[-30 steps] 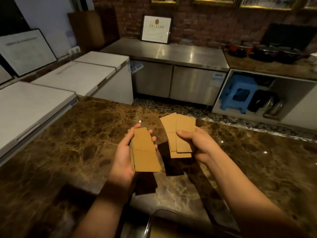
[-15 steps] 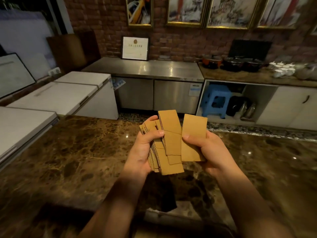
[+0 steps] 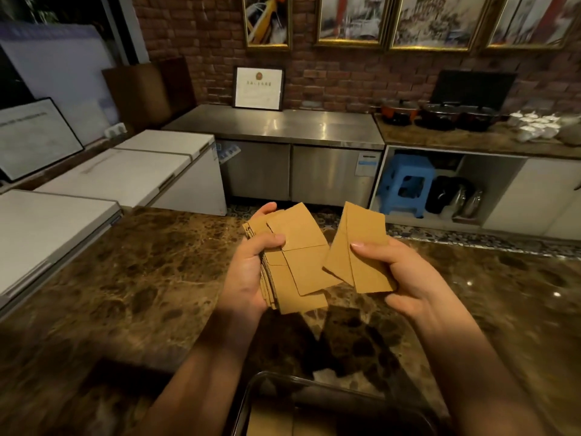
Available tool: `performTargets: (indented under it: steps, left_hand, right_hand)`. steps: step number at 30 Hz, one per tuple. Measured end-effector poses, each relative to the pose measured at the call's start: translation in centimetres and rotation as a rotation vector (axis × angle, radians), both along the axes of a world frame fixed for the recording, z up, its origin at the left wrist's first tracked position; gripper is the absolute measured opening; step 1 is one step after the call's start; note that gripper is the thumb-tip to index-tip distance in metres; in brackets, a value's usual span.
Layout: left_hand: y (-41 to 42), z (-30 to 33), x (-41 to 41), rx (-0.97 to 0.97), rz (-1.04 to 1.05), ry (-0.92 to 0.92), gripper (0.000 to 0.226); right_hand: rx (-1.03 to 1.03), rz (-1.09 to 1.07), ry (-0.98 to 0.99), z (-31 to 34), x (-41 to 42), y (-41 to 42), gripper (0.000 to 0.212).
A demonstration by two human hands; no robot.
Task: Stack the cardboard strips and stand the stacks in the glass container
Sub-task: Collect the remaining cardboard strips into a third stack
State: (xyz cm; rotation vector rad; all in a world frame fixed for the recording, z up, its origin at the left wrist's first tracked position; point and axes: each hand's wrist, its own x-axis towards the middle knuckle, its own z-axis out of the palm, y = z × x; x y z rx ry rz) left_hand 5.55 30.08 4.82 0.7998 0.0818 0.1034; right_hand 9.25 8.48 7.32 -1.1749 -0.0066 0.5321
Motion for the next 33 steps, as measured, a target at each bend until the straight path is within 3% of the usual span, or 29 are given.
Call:
performTargets:
  steps: [5, 10, 17, 20, 27, 30, 33]
  left_hand:
    - [-0.7, -0.2, 0.2, -0.012, -0.071, 0.044, 0.028]
    - [-1.5, -1.0, -0.1, 0.033, -0.102, 0.058, 0.057]
    - [-1.1, -1.7, 0.2, -0.047, -0.101, -0.005, 0.053]
    - [-1.1, -1.6, 0.3, -0.138, -0.161, -0.091, 0.058]
    - [-1.3, -1.8, 0.7, -0.155, -0.153, -0.093, 0.062]
    - [-1.3, -1.8, 0.6, -0.136, -0.126, -0.061, 0.053]
    - [-1.5, -1.9, 0.5, -0.054, -0.087, 0.003, 0.033]
  right_hand:
    - [-0.093, 0.134, -0.117, 0.3, -0.2, 1.0, 0.051]
    - [-0.150, 0.139, -0.191, 0.1, -0.7, 2.2, 0.043]
    - [-0.079, 0.045, -0.068, -0.4, -0.6, 2.1, 0.039]
    - [-0.060, 0.031, -0.070, -0.4, -0.4, 1.9, 0.019]
    - [-0.051, 0.002, -0.104, -0.1, -0.7, 1.7, 0.026]
    - [-0.014, -0.011, -0.064, 0.0, -0.5, 1.4, 0.027]
    - [-0.102, 0.046, -0.153, 0.2, -0.5, 1.2, 0.025]
